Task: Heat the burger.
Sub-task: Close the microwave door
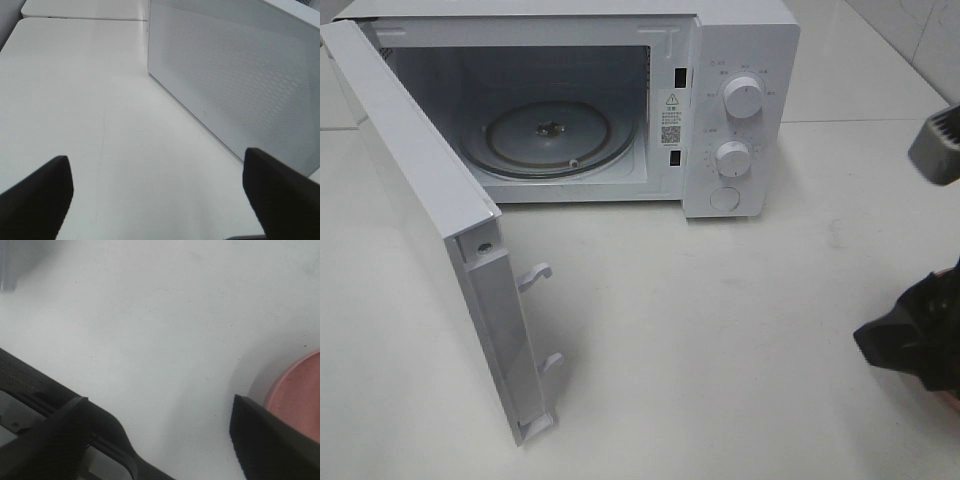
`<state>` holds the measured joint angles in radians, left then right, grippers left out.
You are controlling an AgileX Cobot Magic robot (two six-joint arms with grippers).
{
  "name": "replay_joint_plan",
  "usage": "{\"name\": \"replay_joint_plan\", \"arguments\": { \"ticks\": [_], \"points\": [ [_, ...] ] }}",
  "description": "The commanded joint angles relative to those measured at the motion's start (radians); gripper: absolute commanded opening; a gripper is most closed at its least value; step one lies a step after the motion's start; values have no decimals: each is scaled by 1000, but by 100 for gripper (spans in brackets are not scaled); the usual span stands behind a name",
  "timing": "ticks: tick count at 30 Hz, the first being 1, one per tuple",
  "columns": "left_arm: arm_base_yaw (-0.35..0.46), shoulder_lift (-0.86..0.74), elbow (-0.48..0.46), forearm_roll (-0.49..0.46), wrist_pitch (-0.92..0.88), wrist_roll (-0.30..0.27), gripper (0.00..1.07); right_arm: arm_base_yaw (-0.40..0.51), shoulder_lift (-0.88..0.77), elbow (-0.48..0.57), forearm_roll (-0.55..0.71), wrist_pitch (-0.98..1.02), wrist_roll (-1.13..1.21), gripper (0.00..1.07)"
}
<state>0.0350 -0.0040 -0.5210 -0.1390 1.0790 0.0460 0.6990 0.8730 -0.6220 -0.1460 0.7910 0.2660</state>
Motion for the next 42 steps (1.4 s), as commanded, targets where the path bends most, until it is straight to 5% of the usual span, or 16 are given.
{"name": "replay_joint_plan", "arguments": {
  "ticks": [1, 22, 29, 42],
  "points": [
    [-1, -7, 4, -5, -8, 1, 84, 1, -60, -50, 5, 73, -17, 76],
    [-1, -7, 4, -5, -8, 1, 84, -14, -272, -69, -1, 200, -101, 76],
    [-1, -7, 4, -5, -8, 1, 84, -195, -361, -15, 10, 198, -188, 76],
    [-1, -7, 4, -5, -8, 1, 84, -389, -593, 92, 32, 183, -191, 76]
  ]
}}
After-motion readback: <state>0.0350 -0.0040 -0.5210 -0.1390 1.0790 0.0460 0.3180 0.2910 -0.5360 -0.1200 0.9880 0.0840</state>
